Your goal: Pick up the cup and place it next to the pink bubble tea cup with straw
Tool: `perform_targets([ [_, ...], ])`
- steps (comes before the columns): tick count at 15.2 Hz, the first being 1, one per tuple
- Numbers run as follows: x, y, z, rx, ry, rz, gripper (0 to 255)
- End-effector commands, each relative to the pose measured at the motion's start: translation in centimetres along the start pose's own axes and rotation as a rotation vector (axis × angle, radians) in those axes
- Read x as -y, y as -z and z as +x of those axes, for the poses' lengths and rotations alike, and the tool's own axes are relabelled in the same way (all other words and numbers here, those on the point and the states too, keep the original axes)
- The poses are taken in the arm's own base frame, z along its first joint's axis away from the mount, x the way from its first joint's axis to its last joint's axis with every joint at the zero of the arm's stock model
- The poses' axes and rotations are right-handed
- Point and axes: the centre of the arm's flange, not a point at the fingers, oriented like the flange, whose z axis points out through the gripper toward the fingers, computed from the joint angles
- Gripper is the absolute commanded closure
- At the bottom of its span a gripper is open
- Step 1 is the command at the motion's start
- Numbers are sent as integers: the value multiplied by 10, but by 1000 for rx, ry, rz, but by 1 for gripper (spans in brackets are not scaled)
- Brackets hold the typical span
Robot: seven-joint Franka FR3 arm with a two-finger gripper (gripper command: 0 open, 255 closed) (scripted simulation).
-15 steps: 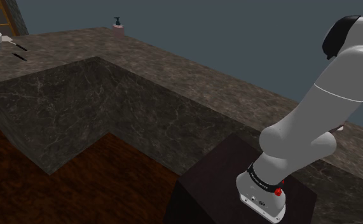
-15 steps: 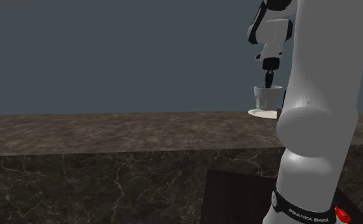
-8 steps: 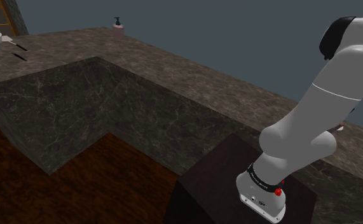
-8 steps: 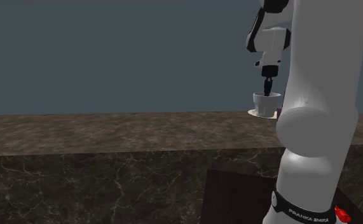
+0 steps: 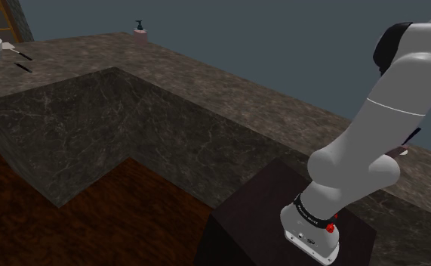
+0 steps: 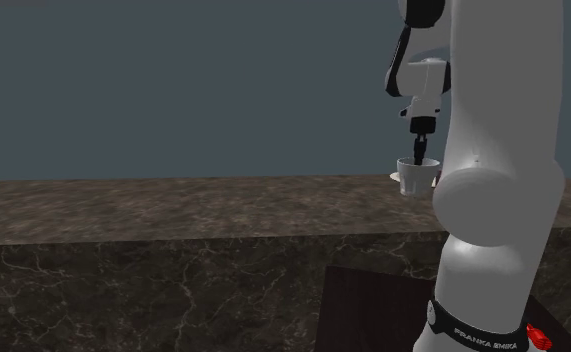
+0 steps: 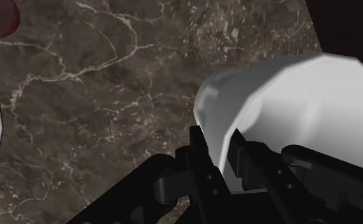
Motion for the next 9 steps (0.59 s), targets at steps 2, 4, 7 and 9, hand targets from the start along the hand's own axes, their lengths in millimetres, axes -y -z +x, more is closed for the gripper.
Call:
perform_targets([
  [2, -3, -15, 1, 0, 0, -1, 255],
  [4, -5, -25, 1, 0, 0, -1, 255],
  [7, -8, -41, 1, 0, 0, -1, 255],
  [9, -8, -41, 1, 0, 0, -1, 255],
])
